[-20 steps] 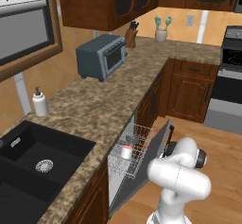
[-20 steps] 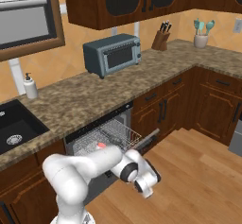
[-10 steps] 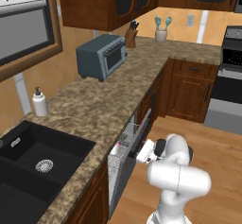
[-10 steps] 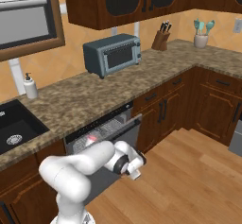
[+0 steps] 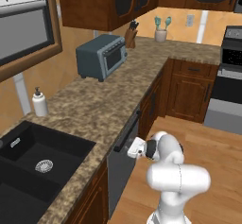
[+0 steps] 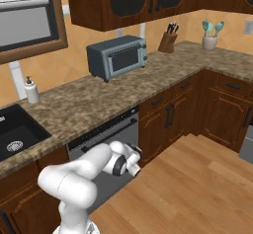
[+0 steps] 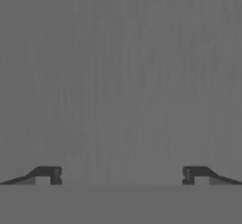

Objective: Pick up the cup and bowl from the counter, place them in the dishwasher, and close the dishwasher door.

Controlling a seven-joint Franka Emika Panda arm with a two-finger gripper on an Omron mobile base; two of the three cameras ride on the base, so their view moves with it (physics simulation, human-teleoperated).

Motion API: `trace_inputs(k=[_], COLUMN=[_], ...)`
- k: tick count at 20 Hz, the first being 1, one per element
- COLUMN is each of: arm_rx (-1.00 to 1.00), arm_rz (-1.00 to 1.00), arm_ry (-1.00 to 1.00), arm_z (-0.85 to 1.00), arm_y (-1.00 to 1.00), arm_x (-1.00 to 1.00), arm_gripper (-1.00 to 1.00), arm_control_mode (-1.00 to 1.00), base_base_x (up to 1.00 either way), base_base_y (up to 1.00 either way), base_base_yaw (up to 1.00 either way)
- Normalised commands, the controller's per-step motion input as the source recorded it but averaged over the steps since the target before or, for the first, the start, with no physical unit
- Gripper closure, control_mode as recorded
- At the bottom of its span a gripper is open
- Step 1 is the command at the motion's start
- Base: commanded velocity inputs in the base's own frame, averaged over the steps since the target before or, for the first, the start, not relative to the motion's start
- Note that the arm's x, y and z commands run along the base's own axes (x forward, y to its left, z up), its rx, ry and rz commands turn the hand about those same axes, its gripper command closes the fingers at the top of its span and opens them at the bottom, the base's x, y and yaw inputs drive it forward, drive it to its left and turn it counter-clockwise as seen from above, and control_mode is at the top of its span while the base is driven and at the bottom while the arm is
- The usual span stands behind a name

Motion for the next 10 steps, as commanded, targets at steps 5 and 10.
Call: trace_inputs(k=[5,10], arm_rx=[0.02,0.0], arm_rz=[0.07,0.0], arm_ry=[0.21,0.01], arm_z=[-0.41,-0.04], arm_y=[0.66,0.07], arm_x=[0.76,-0.05], arm_gripper=[-1.0,-1.0], arm_control_mode=[-1.0,-1.0], base_base_x=[0.0,0.0], base_base_y=[0.0,0.0], base_base_yaw=[0.0,0.0])
